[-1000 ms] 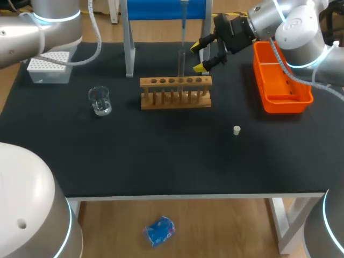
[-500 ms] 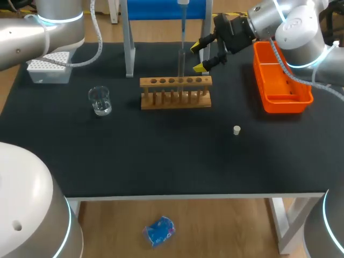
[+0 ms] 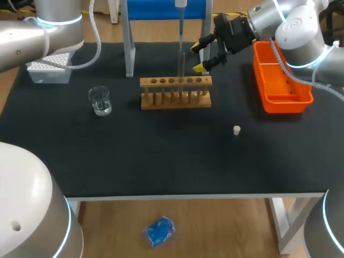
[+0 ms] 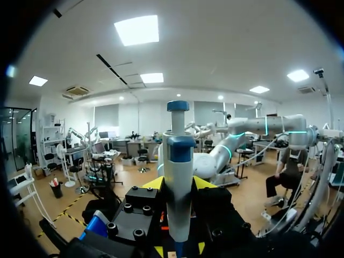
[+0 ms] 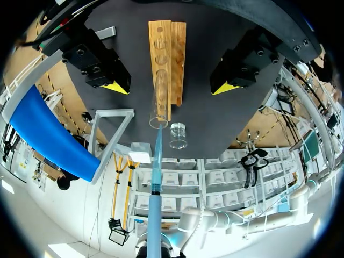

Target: Invert the test tube, pick up the pipette, mount the tip to pipette, aspirate from beaker and dispense into the tube, eject the tip, return the pipette, and cap with the stopper.

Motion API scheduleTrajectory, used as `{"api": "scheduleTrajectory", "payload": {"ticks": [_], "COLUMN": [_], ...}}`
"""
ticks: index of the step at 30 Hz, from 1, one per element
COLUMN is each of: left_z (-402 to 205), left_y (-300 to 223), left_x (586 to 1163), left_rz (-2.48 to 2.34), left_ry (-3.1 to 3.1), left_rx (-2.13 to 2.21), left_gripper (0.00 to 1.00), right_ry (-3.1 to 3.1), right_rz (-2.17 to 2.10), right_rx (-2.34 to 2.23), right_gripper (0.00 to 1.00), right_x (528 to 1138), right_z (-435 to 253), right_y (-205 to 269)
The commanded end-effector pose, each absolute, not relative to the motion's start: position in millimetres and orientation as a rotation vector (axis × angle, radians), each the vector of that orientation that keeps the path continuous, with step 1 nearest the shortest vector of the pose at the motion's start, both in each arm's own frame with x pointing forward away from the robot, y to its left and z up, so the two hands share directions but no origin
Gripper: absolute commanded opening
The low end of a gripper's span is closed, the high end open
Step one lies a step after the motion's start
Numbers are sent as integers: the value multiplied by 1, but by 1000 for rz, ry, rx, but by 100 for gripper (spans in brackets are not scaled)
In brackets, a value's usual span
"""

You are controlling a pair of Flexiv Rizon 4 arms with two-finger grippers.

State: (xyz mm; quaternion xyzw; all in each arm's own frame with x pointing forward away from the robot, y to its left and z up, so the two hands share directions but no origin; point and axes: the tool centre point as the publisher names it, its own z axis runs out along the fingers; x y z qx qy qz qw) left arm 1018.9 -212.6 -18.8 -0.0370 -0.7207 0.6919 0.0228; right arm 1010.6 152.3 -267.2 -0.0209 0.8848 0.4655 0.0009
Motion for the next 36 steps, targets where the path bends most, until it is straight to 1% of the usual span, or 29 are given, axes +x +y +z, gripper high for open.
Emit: {"api": "scheduleTrajectory", "payload": {"ticks": [1, 36], "left_z": [-21, -32], "left_y": [-212, -211], "left_x": [1022, 1025], "left_rz": [2146, 2133], "left_ry": [-2223, -2174], "left_rx": [-126, -58], "left_gripper": [0, 0], "right_ry": [2779, 2779], "right_rz": [1460, 1460], "right_rx": [-66, -66], "right_gripper": [100, 100], "right_x": [1010, 1010], "right_z": [-267, -267], "right_y": [152, 152]}}
